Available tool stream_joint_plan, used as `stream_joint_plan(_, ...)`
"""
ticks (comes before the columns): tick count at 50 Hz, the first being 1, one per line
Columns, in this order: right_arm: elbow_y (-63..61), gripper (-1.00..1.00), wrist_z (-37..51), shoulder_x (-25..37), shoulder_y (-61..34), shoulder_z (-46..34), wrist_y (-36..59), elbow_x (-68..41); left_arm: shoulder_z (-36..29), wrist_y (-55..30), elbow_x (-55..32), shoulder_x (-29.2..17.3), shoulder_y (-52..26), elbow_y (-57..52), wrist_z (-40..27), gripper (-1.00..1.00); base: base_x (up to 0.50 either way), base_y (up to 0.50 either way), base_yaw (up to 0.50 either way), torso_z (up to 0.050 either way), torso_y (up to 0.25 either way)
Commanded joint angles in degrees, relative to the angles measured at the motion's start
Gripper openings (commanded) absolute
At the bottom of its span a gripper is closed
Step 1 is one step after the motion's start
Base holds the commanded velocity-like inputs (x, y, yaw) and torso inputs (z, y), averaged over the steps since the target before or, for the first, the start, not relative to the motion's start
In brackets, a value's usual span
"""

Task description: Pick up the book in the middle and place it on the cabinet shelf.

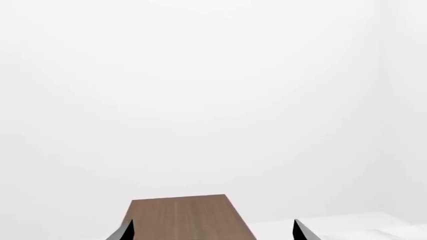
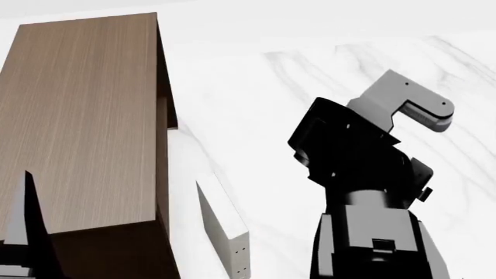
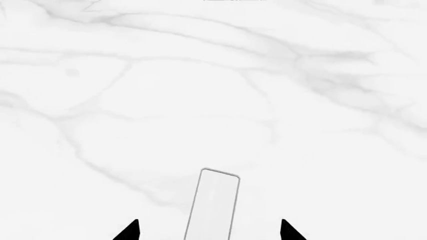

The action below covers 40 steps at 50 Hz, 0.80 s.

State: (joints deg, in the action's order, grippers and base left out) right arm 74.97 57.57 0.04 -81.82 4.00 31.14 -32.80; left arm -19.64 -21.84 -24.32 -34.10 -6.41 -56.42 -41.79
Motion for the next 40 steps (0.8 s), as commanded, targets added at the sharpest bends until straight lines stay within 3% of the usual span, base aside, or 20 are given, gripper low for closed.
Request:
stream_joint_plan(1, 0.0, 1.00, -2.0, 0.0, 0.7, 2.9, 0.5, 4.9, 0.2, 1.2, 0.0, -0.4, 0.3, 0.8, 0.1, 1.00, 0.00, 0.00, 0.00, 0.000, 0.000)
stream_joint_plan(12, 0.0, 1.00, -3.3, 0.0, 2.7, 7.6, 0.6, 6.6, -0.1, 0.8, -0.1, -0.6, 0.1, 0.3, -0.4, 1.00, 0.00, 0.00, 0.00, 0.000, 0.000)
stream_joint_plan(35, 0.0, 1.00, -4.9, 0.0, 4.6, 3.7, 0.1, 3.8, -0.3, 1.2, -0.5, -1.1, 0.1, 0.2, -1.0, 1.00, 0.00, 0.00, 0.00, 0.000, 0.000)
stream_joint_plan(40, 0.0, 1.00, -4.8, 0.0, 5.2, 6.6, -0.5, 4.8, -0.4, 1.3, -0.6, -1.2, 0.1, 0.1, -1.2, 1.00, 0.00, 0.00, 0.00, 0.000, 0.000)
